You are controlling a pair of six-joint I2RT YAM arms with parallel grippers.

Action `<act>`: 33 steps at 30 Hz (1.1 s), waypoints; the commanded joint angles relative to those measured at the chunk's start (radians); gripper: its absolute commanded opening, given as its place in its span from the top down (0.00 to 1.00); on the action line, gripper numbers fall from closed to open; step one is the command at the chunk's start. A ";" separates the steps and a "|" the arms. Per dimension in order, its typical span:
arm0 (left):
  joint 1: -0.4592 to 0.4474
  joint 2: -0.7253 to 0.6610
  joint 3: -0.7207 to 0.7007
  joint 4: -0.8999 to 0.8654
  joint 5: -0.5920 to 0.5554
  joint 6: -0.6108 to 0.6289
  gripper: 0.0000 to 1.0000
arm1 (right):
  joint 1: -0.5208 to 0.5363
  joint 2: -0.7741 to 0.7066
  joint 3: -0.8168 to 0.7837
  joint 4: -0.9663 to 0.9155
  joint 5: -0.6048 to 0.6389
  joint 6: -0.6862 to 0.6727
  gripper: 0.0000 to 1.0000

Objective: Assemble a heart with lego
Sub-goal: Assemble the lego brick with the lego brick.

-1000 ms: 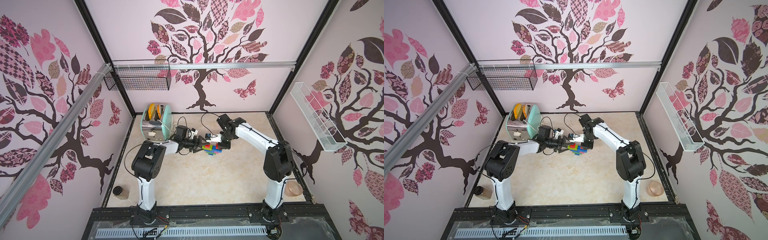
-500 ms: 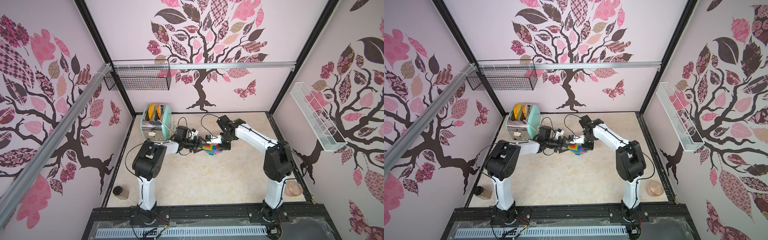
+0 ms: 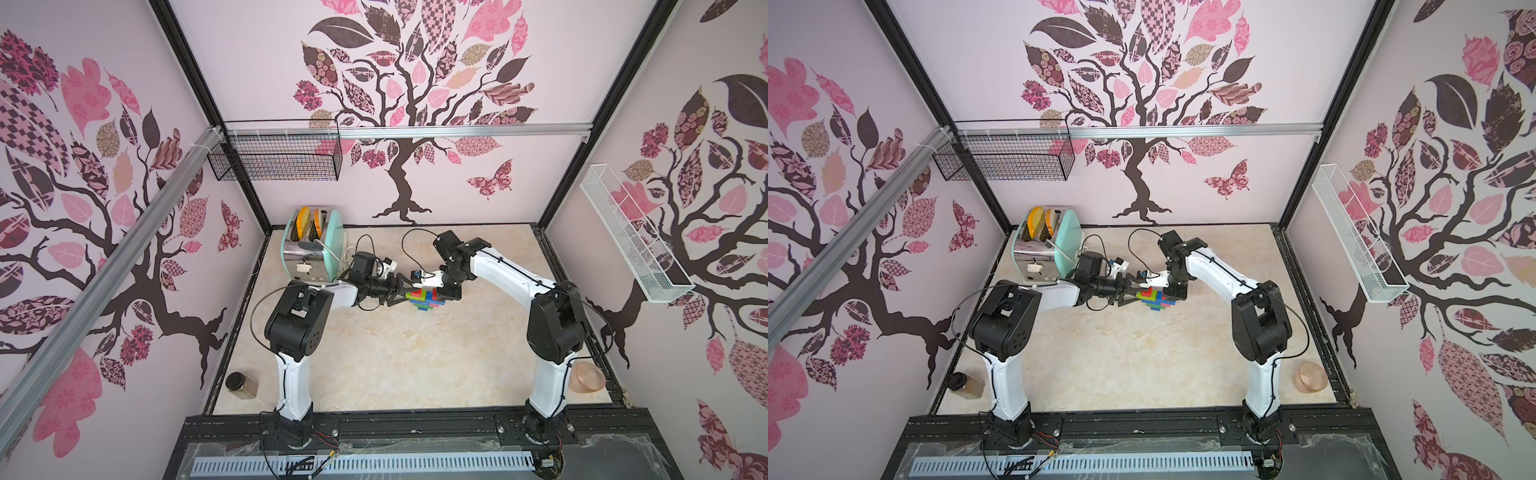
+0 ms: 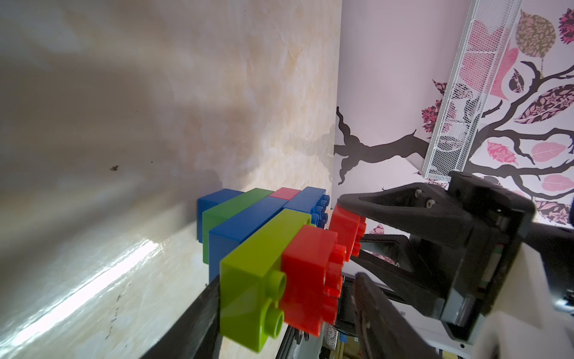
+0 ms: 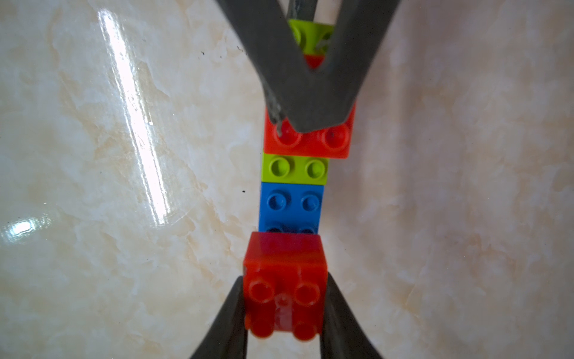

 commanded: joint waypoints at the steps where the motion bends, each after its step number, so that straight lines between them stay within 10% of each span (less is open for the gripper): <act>1: -0.004 0.019 0.012 0.014 0.011 0.009 0.35 | -0.004 0.024 0.000 0.022 -0.002 -0.008 0.75; 33: -0.004 0.038 0.016 0.012 0.016 0.008 0.38 | -0.036 0.057 0.006 0.036 -0.061 -0.040 0.74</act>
